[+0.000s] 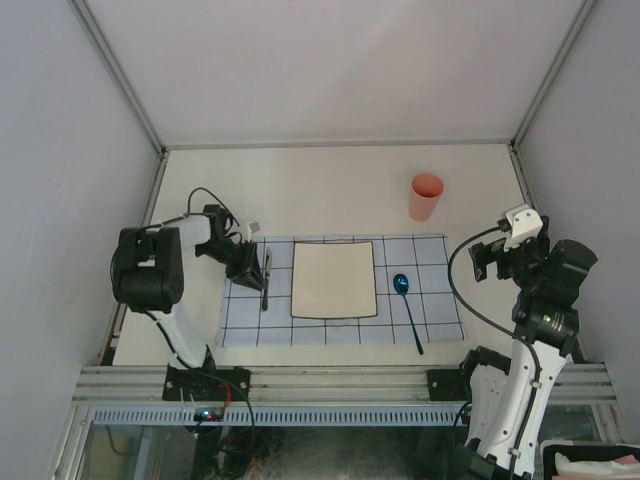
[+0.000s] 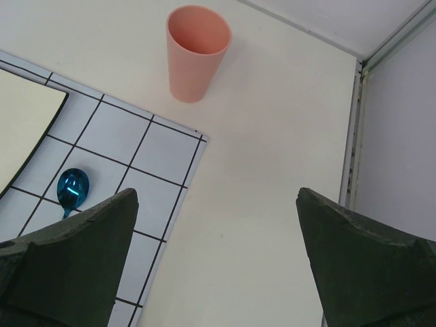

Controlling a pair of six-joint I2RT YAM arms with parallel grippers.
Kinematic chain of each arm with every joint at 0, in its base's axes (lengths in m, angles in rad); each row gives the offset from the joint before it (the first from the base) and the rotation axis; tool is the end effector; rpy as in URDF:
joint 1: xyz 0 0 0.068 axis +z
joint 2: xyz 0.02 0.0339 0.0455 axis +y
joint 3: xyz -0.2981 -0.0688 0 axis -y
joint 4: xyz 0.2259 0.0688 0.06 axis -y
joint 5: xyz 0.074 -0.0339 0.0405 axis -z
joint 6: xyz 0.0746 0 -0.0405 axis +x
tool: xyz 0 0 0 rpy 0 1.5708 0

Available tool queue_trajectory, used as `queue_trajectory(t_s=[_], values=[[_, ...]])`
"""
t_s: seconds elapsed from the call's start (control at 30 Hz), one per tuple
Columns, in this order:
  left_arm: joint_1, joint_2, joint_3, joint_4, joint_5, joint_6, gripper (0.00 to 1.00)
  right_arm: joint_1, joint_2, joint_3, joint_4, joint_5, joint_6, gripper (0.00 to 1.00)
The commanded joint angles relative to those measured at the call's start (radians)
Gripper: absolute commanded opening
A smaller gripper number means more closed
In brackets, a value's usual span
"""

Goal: Set the dinner table for one person
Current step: Place the knife on the napkin.

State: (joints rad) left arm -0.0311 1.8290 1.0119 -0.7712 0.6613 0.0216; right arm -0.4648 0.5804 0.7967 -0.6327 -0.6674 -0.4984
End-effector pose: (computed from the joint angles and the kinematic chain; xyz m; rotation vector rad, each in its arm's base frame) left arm 0.2906 -0.0549 0.1452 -0.0689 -2.9521 1.0134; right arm 0.1099 -0.0034 0.3304 -0.4481 1.8403 0.0104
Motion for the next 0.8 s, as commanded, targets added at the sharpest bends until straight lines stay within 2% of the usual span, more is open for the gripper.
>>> queue_trajectory(t_s=[0.0, 0.23, 0.33, 0.47, 0.63, 0.73, 0.77], values=[[-0.006, -0.046, 0.050, -0.038, -0.038, 0.048, 0.26, -0.002, -0.010, 0.000, 0.021, -0.021, -0.012, 1.00], [-0.007, -0.062, 0.063, -0.046, -0.064, 0.066, 0.27, -0.001, -0.013, 0.000, 0.018, -0.024, -0.015, 1.00], [-0.006, -0.105, 0.099, -0.058, -0.119, 0.105, 0.27, 0.001, -0.013, 0.000, 0.017, -0.024, -0.017, 1.00], [-0.006, -0.232, 0.100, 0.032, -0.304, 0.172, 0.28, 0.003, -0.015, -0.015, 0.056, 0.000, 0.021, 1.00], [-0.006, -0.429, -0.002, 0.227, -0.562, 0.271, 0.28, 0.036, -0.008, -0.050, 0.168, 0.037, 0.132, 1.00], [-0.006, -0.551, -0.086, 0.327, -0.672, 0.318, 0.28, 0.114, 0.001, -0.055, 0.178, 0.014, 0.195, 1.00], [-0.007, -0.595, -0.124, 0.359, -0.711, 0.332, 0.28, 0.175, -0.004, -0.061, 0.165, -0.013, 0.186, 1.00]])
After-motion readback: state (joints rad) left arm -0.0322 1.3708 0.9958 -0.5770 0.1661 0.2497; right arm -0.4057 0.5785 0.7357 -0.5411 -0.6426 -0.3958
